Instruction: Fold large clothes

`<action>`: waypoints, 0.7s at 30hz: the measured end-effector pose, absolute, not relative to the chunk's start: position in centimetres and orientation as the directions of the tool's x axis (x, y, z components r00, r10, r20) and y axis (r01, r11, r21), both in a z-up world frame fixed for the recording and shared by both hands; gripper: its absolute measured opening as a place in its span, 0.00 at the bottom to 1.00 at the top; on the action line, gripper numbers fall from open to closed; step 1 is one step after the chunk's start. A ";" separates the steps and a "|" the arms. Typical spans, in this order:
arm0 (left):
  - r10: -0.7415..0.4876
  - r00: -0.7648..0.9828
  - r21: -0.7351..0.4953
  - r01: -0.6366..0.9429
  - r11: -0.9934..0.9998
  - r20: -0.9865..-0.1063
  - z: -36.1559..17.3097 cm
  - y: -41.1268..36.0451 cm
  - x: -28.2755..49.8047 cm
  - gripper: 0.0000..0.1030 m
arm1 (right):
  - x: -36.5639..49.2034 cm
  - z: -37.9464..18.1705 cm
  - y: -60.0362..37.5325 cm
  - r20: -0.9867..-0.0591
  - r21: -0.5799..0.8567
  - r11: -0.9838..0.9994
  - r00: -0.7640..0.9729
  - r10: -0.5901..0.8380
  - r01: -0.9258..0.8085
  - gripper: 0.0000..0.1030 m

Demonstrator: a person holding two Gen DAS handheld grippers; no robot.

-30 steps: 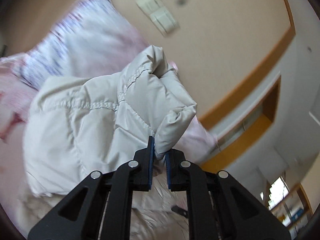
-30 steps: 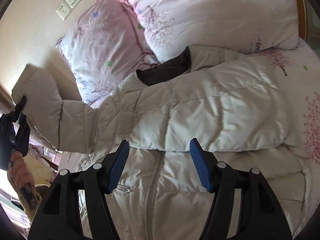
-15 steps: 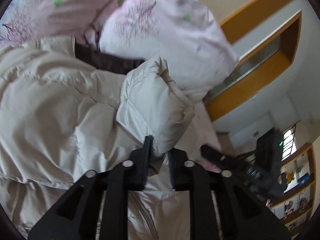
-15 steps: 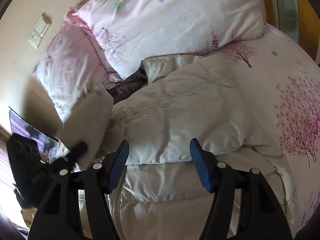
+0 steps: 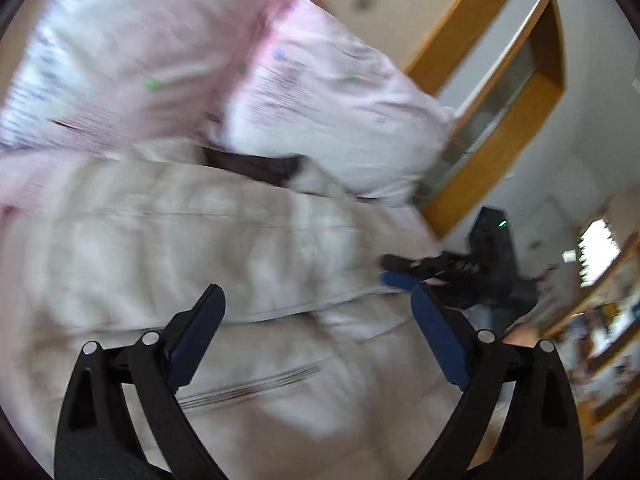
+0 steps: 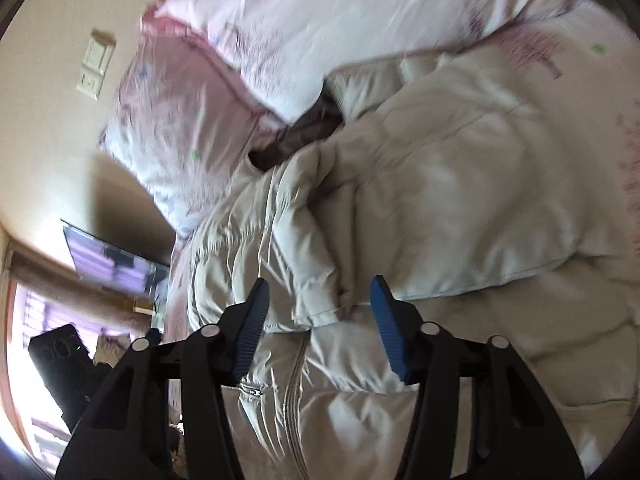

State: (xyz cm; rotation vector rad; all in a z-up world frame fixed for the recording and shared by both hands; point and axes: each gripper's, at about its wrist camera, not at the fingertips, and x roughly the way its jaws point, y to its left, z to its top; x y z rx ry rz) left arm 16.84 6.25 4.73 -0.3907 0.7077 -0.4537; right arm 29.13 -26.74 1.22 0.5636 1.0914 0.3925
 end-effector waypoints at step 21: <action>-0.161 0.696 -0.344 -0.132 0.930 -0.700 -1.7 20.5 11.4 0.91 | 28.6 1.5 -24.7 -0.731 0.490 0.872 0.540 0.417 -0.010 0.10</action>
